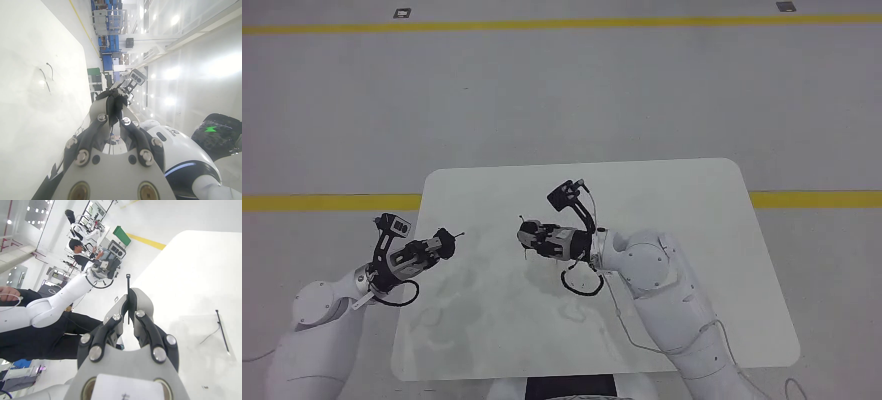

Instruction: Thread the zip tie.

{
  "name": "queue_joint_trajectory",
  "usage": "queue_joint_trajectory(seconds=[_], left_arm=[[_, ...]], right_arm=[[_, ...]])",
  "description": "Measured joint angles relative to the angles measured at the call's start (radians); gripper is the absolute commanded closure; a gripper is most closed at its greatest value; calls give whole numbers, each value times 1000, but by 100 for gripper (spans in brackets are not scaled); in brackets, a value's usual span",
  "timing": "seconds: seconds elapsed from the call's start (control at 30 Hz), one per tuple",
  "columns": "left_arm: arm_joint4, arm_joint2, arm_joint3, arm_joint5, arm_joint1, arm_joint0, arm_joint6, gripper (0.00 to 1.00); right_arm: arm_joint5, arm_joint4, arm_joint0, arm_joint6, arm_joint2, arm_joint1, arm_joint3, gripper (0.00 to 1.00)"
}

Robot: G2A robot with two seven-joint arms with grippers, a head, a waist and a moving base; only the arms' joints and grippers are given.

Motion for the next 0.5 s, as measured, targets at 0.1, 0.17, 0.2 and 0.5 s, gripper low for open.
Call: queue_joint_trajectory(seconds=[0.1,0.17,0.2,0.5], left_arm=[[11,9,1,14,0,-2,17,100],[0,30,10,51,-2,-8,26,100],[-13,38,17,66,-2,-13,20,100],[-125,107,33,167,-6,-42,-82,100]], right_arm=[[0,58,-4,-54,-23,1,-29,100],[0,142,9,-104,-57,7,-56,100],[0,173,17,-118,-70,12,-62,100],[0,406,131,-178,-207,59,-29,100]])
